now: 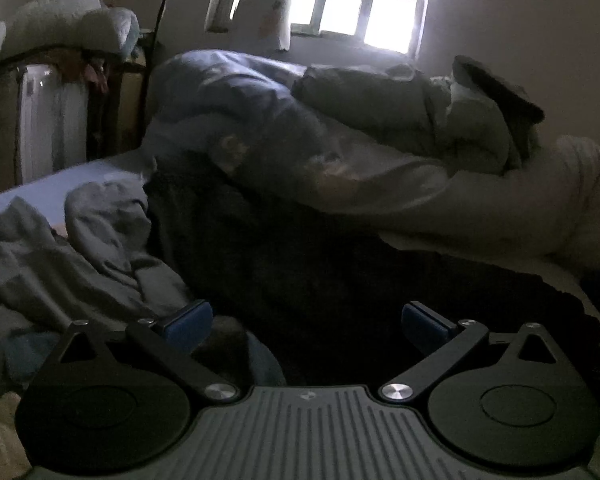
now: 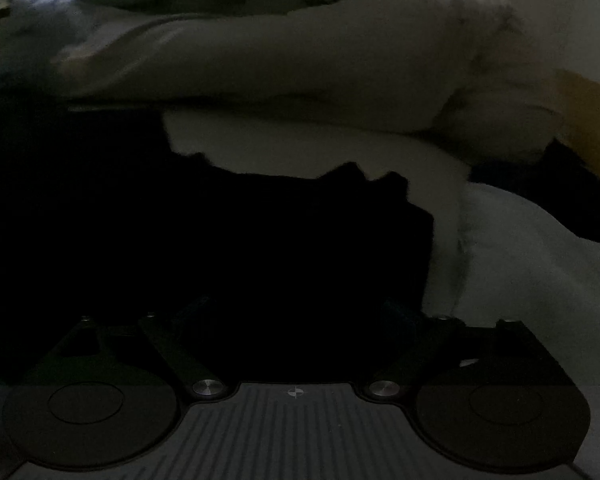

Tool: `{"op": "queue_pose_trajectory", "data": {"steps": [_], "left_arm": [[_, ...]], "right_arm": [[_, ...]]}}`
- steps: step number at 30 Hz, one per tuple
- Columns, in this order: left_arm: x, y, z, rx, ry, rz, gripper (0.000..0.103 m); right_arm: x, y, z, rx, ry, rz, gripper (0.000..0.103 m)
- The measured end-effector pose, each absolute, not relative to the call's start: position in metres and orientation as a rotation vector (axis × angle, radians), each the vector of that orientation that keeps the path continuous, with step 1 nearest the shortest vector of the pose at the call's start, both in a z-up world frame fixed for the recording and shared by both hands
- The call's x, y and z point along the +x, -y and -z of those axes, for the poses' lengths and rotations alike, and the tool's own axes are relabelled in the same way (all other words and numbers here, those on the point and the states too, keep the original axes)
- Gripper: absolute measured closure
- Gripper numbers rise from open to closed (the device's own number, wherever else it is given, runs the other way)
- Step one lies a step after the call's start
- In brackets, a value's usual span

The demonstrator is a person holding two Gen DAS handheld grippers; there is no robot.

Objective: Fold clothes

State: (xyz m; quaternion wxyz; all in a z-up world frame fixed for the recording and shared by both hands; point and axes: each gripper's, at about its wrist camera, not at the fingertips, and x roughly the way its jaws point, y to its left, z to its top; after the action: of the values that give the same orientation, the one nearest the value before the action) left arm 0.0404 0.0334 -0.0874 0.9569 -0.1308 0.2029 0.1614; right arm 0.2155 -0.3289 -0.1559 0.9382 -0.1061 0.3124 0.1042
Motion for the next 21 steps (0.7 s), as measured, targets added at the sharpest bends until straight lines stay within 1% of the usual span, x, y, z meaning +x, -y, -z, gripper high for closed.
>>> {"op": "queue_pose_trajectory", "data": {"steps": [3, 4, 5, 6, 7, 8, 9, 10, 11, 14, 21], "left_arm": [[0.038, -0.035, 0.096, -0.254, -0.459, -0.341, 0.0], [0.037, -0.036, 0.098, -0.249, -0.469, -0.346, 0.0], [0.036, -0.037, 0.099, -0.25, -0.469, -0.353, 0.0], [0.036, -0.039, 0.099, -0.248, -0.46, -0.36, 0.0], [0.036, -0.041, 0.098, -0.246, -0.451, -0.368, 0.0], [0.036, -0.043, 0.098, -0.246, -0.439, -0.378, 0.0], [0.036, -0.044, 0.097, -0.252, -0.433, -0.386, 0.0], [0.036, -0.046, 0.097, -0.259, -0.43, -0.389, 0.0], [0.036, -0.048, 0.095, -0.263, -0.413, -0.391, 0.0], [0.034, -0.052, 0.092, -0.276, -0.397, -0.401, 0.0], [0.03, -0.064, 0.085, -0.31, -0.407, -0.457, 0.0]], "right_arm": [[0.223, 0.329, 0.164, -0.21, -0.627, -0.21, 0.009], [0.224, 0.33, 0.166, -0.201, -0.625, -0.211, 0.012], [0.225, 0.331, 0.167, -0.184, -0.625, -0.214, 0.022], [0.226, 0.332, 0.168, -0.167, -0.625, -0.216, 0.028], [0.225, 0.333, 0.169, -0.164, -0.618, -0.213, 0.044], [0.223, 0.332, 0.169, -0.175, -0.605, -0.205, 0.068], [0.221, 0.331, 0.168, -0.186, -0.592, -0.196, 0.08], [0.219, 0.331, 0.167, -0.195, -0.576, -0.193, 0.088], [0.217, 0.332, 0.164, -0.187, -0.56, -0.195, 0.095], [0.208, 0.34, 0.144, -0.12, -0.509, -0.197, 0.098], [0.164, 0.383, 0.077, 0.138, -0.417, -0.213, 0.099]]}}
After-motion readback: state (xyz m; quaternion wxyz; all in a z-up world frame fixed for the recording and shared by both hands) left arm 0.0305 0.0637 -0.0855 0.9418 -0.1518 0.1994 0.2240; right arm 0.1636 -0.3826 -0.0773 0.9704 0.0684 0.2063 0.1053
